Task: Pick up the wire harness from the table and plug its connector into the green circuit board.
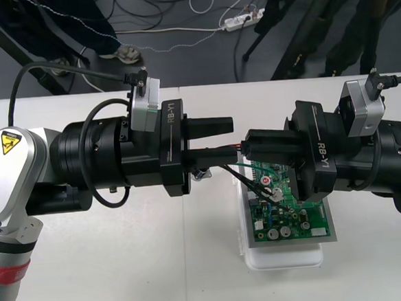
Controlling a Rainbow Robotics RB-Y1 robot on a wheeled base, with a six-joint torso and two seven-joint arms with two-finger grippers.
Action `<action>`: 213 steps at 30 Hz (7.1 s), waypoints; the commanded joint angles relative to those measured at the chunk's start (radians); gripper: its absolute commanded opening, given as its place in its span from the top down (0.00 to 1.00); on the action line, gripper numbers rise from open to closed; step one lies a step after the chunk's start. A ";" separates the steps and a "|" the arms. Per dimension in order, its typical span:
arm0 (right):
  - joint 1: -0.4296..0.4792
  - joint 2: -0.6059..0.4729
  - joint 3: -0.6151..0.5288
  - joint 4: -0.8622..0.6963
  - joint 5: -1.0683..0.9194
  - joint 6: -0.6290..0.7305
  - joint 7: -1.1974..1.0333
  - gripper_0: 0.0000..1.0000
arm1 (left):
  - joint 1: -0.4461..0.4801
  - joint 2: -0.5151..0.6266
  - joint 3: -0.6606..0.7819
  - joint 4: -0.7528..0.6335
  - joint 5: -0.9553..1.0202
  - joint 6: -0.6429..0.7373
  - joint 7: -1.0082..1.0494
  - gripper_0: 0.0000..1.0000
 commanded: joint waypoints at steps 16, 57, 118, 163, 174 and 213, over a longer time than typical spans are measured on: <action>-0.001 0.019 0.037 -0.038 0.013 0.035 0.040 1.00 | -0.044 -0.029 -0.036 -0.010 0.028 -0.015 -0.017 0.74; -0.003 0.022 0.040 -0.038 0.015 0.035 0.035 1.00 | -0.025 -0.015 -0.034 -0.010 0.041 -0.015 -0.016 0.76; -0.003 -0.044 -0.003 -0.036 0.079 0.006 0.004 0.00 | -0.011 0.037 -0.004 -0.010 0.082 -0.015 -0.103 1.00; -0.090 -0.361 -0.243 -0.002 0.788 -0.386 -0.092 0.00 | -0.011 0.240 0.061 0.292 0.288 -0.176 -0.419 1.00; -0.086 -0.354 -0.132 -0.033 1.018 -0.386 -0.148 0.00 | -0.048 0.240 0.059 0.444 0.268 -0.289 -0.490 1.00; -0.076 -0.179 0.141 -0.127 1.478 -0.386 -0.303 0.00 | -0.077 0.134 -0.162 0.654 0.182 -0.225 -0.691 1.00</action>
